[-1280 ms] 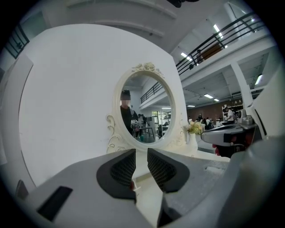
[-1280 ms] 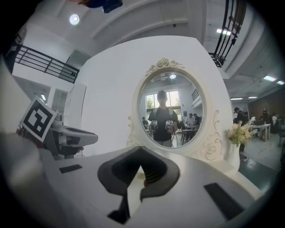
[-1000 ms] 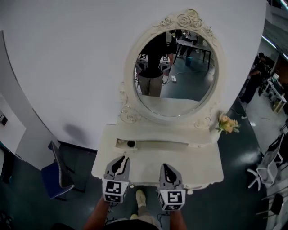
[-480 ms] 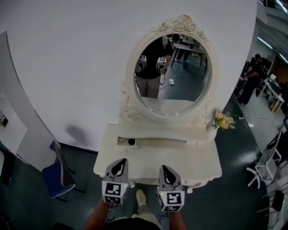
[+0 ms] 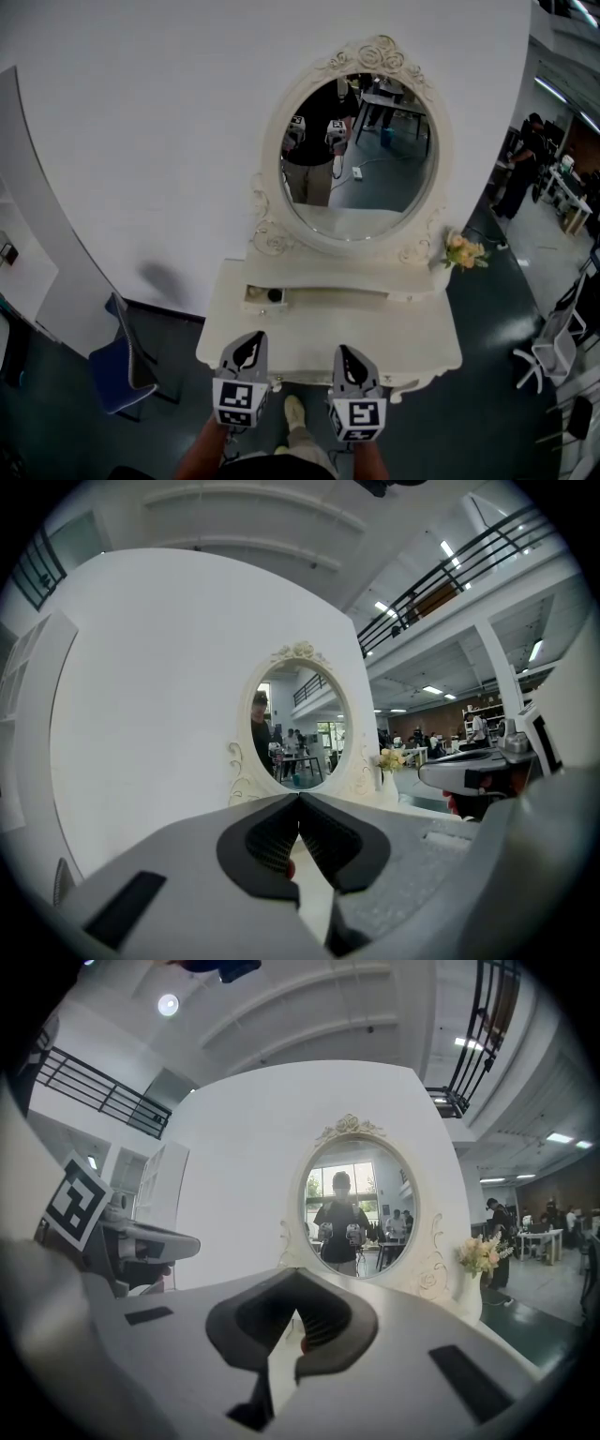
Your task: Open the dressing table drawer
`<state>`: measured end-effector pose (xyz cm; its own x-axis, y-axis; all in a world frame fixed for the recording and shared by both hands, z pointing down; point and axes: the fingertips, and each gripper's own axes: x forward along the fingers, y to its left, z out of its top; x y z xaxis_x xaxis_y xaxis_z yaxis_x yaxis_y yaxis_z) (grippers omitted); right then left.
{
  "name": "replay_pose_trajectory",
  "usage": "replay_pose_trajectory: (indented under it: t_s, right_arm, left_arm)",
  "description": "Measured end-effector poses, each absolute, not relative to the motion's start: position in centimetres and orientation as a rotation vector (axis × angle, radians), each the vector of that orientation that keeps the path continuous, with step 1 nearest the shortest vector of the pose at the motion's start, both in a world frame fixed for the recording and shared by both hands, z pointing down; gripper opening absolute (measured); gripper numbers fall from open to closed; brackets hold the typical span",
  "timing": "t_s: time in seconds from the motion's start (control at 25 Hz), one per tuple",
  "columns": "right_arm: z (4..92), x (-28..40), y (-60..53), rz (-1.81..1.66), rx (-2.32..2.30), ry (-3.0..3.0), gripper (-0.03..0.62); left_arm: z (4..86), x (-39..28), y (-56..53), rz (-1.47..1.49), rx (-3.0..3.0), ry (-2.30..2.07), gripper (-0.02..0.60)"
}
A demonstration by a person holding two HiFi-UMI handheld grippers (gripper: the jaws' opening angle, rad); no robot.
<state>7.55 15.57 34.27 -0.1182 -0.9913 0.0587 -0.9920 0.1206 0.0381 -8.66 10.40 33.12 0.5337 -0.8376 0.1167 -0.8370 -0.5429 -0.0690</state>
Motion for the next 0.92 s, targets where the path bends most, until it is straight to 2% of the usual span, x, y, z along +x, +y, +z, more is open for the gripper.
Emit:
replay_pose_trajectory:
  t_s: [0.92]
  right_arm:
    - [34.12, 7.39, 14.66, 0.023, 2.02, -2.332, -0.003]
  left_arm:
    - [33.13, -8.7, 9.74, -0.203, -2.752, 1.518, 0.003]
